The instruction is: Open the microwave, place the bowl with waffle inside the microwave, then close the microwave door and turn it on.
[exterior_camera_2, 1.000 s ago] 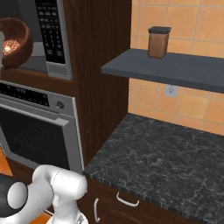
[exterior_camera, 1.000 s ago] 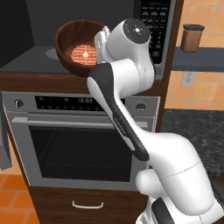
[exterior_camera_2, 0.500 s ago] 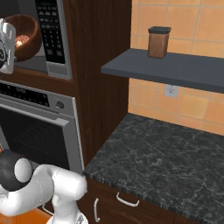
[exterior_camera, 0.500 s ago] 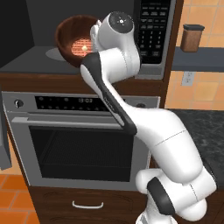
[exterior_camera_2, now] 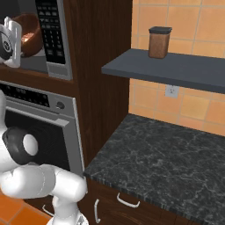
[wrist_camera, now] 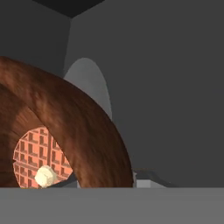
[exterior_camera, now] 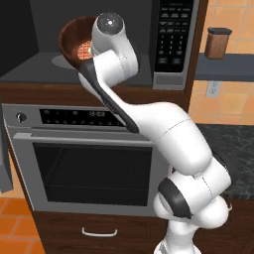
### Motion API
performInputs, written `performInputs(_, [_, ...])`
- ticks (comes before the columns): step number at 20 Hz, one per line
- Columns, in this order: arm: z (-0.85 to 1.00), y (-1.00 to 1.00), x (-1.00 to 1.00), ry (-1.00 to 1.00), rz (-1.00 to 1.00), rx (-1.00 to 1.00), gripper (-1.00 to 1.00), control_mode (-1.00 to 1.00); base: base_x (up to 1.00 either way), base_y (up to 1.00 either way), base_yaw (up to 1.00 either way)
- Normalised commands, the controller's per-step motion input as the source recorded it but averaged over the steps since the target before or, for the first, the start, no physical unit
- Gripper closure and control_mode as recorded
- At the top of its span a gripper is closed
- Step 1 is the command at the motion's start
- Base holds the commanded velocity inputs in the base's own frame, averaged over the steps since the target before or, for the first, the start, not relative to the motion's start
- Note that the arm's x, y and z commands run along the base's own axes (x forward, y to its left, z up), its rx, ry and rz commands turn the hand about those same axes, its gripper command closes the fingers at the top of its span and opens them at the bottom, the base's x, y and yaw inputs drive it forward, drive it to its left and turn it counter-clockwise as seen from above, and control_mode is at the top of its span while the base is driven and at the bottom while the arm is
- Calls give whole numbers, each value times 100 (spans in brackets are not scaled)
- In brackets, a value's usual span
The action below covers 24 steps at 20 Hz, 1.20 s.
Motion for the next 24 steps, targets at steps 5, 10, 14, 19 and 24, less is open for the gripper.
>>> performInputs(5, [3,29,54,1,-3,-3,100,-100,0,0,0])
performInputs(10, [-16,-4,15,0,-4,0,100,-100,0,0,0])
performInputs(14, [-40,-11,0,-10,-3,2,-100,-100,0,0,0])
performInputs(19, [-6,-4,-5,-32,0,14,-100,-100,0,0,0])
performInputs(24, [-17,0,-56,-44,0,6,-100,-100,0,0,0])
